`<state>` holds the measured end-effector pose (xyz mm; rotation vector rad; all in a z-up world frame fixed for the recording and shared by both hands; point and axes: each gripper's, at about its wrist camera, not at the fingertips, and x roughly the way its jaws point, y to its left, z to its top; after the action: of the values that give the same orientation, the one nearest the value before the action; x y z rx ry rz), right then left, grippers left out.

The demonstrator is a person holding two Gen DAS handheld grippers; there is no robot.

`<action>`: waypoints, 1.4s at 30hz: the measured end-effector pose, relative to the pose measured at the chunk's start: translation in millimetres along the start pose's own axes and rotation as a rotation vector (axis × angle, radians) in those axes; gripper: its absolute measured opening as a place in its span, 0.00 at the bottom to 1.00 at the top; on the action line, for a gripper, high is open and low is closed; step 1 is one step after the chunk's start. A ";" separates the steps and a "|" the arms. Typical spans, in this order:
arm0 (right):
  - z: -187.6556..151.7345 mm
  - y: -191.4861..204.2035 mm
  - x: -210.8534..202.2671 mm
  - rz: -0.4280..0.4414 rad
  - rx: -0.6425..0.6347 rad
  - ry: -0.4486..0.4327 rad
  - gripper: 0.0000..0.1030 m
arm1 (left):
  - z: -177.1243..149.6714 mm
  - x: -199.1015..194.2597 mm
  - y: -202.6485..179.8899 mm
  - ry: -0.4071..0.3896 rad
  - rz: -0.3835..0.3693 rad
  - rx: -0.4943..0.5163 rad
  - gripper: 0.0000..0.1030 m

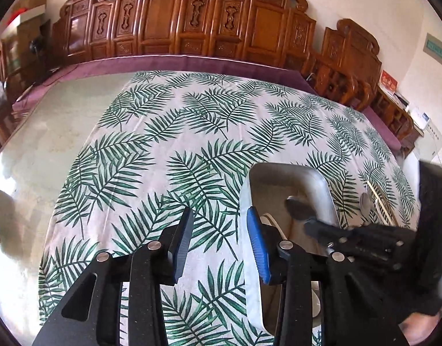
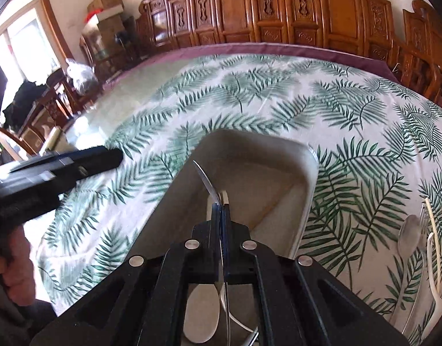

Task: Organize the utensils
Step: 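Release the spoon into the grey tray with the left tool while the right tool releases the knife there, then move both tools back toward the remaining utensil pile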

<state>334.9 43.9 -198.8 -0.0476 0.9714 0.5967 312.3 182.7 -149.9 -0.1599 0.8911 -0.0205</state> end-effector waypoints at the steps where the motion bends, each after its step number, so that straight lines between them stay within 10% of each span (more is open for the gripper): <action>1: -1.2 1.5 2.4 -0.003 -0.006 0.005 0.02 | 0.1 -0.6 0.6 -0.002 -0.001 -0.001 0.37; 10: -5.8 -2.6 -1.5 0.009 -0.033 0.006 0.06 | -2.8 -2.6 -5.0 -0.007 -0.009 0.010 0.38; 21: -27.7 -48.1 -106.6 -0.041 -0.094 -0.113 0.20 | -11.7 -14.7 -45.6 -0.031 -0.058 0.067 0.49; 42: -129.5 -102.9 -76.7 -0.089 -0.188 0.181 0.22 | -54.2 -28.6 -132.6 -0.027 -0.133 0.220 0.66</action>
<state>255.4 -115.9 -235.9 -0.3149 1.0802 0.6076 258.7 47.0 -141.7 -0.0139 0.8441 -0.2392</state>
